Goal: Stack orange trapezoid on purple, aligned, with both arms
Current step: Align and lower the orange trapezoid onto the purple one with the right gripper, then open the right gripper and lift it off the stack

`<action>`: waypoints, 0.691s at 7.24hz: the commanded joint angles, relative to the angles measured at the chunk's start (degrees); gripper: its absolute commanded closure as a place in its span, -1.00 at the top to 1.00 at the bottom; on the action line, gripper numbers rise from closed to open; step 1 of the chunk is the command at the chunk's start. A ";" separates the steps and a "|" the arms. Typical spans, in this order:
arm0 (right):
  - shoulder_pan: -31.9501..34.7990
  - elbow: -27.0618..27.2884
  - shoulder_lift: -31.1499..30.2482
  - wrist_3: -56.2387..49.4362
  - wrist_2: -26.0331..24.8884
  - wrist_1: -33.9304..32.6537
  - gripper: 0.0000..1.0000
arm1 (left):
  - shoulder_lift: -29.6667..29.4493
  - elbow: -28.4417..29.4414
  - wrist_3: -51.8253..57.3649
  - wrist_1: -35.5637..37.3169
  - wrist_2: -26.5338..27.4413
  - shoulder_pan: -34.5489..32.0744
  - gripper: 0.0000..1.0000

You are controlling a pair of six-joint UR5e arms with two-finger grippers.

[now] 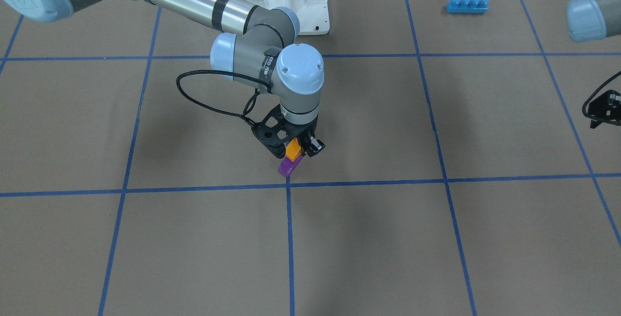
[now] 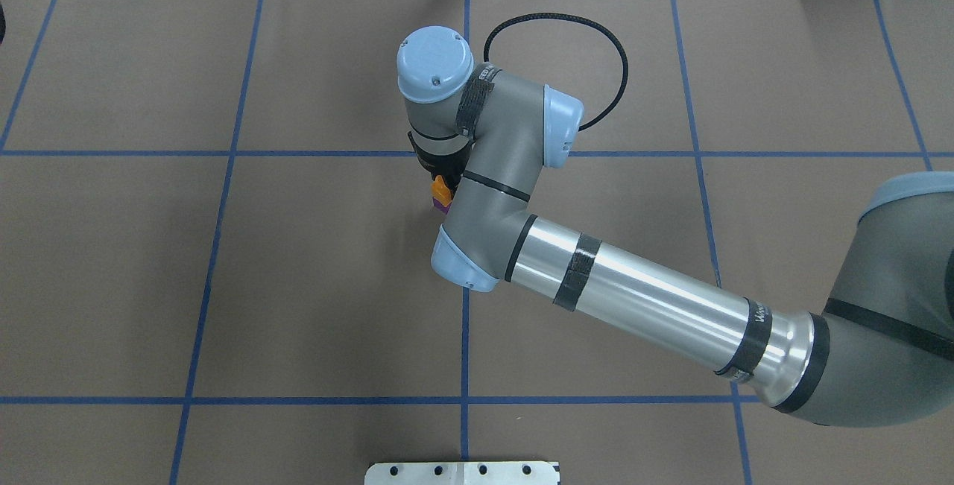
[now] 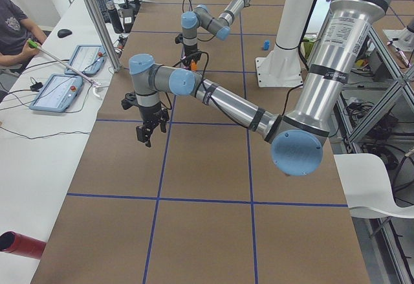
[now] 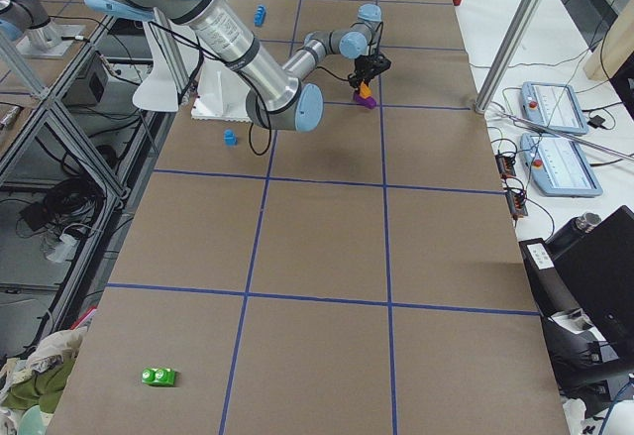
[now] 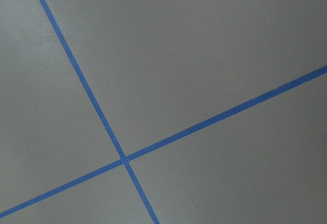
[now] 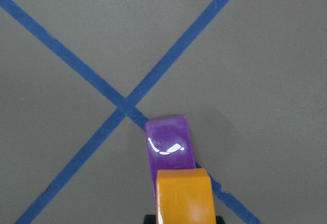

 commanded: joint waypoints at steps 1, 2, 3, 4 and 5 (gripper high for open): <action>0.93 3.16 0.01 -0.06 0.60 -0.26 1.00 | -0.24 -0.09 -0.01 -0.01 0.00 0.00 1.00; 1.89 5.10 0.01 0.03 0.95 -0.78 1.00 | -0.41 -0.01 0.07 -0.01 0.00 0.09 1.00; 3.47 7.55 -0.17 -0.06 1.13 -2.26 1.00 | -0.59 0.08 0.25 -0.01 0.00 0.09 1.00; 5.14 11.58 -0.34 -3.19 1.30 -7.41 1.00 | -0.50 -0.18 0.51 -0.01 0.00 0.00 1.00; 6.72 19.37 -2.52 -14.19 2.09 -16.25 1.00 | -0.33 -0.36 0.60 -0.44 -0.09 -0.35 1.00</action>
